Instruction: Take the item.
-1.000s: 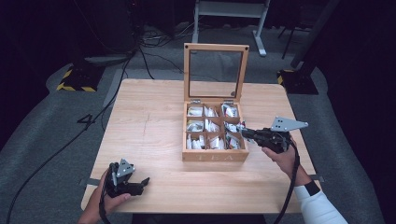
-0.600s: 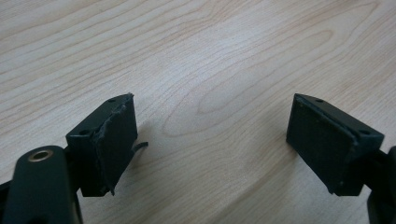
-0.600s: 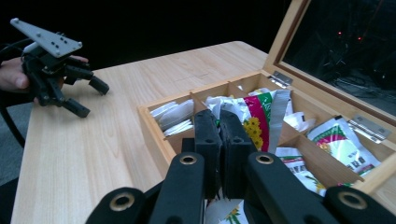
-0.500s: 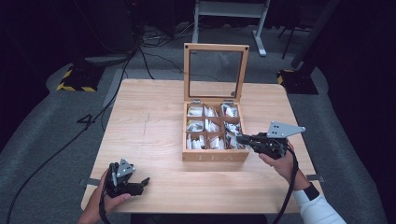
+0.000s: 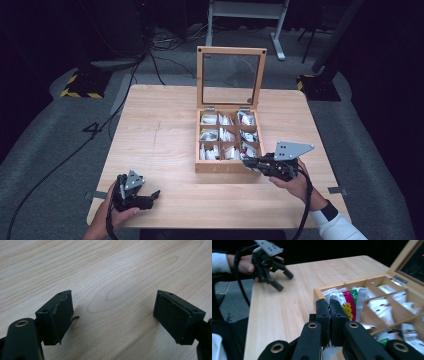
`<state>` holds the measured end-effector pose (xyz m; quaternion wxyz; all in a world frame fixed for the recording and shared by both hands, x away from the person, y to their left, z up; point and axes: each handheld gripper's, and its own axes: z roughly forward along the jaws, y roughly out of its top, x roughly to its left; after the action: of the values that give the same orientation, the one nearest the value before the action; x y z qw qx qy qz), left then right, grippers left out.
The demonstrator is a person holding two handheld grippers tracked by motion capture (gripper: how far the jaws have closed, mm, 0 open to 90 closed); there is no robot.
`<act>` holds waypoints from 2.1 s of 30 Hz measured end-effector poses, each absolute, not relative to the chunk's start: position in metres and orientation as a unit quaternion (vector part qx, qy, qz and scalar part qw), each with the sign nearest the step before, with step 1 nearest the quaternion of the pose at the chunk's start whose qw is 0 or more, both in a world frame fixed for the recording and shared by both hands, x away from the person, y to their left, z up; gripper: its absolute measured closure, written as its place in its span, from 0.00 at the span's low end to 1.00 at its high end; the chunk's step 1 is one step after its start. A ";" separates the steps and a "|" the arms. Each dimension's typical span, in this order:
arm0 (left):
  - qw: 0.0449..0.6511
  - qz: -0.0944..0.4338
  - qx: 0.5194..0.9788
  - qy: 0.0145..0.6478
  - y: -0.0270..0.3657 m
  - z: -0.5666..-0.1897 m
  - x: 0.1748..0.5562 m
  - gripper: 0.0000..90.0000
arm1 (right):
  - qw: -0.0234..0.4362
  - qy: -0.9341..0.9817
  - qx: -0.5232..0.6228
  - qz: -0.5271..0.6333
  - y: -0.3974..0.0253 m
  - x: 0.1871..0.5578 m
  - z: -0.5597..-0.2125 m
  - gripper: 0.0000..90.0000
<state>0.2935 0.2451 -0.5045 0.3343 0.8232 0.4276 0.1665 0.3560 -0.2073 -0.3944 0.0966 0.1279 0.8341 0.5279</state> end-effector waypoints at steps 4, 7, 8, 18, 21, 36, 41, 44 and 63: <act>0.334 0.168 0.823 0.427 0.245 -0.504 0.294 0.19 | 0.086 0.845 0.115 0.516 -0.198 0.349 -0.402 0.97; 0.334 0.167 0.823 0.427 0.245 -0.505 0.294 0.19 | 0.079 0.855 0.101 0.502 -0.190 0.343 -0.409 0.97; 0.334 0.167 0.823 0.427 0.245 -0.505 0.294 0.19 | 0.079 0.855 0.101 0.502 -0.190 0.343 -0.409 0.97; 0.334 0.168 0.823 0.427 0.245 -0.504 0.294 0.19 | 0.058 0.871 0.068 0.482 -0.173 0.330 -0.427 0.97; 0.334 0.168 0.823 0.427 0.245 -0.504 0.294 0.19 | 0.048 0.881 0.065 0.466 -0.166 0.331 -0.437 0.97; 0.334 0.167 0.823 0.427 0.245 -0.505 0.294 0.19 | 0.036 0.903 0.059 0.424 -0.152 0.334 -0.463 0.96; 0.334 0.167 0.823 0.427 0.245 -0.505 0.294 0.19 | 0.033 0.910 0.053 0.409 -0.147 0.332 -0.468 0.94; 0.334 0.167 0.823 0.427 0.245 -0.505 0.294 0.19 | 0.033 0.914 0.051 0.402 -0.145 0.332 -0.471 0.93; 0.334 0.166 0.824 0.428 0.245 -0.504 0.293 0.19 | -0.014 0.928 0.036 0.370 -0.136 0.330 -0.488 0.69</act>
<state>0.2934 0.2451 -0.5044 0.3338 0.8235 0.4275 0.1662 0.3295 -0.1356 -0.4877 -0.0139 0.0355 0.9282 0.3702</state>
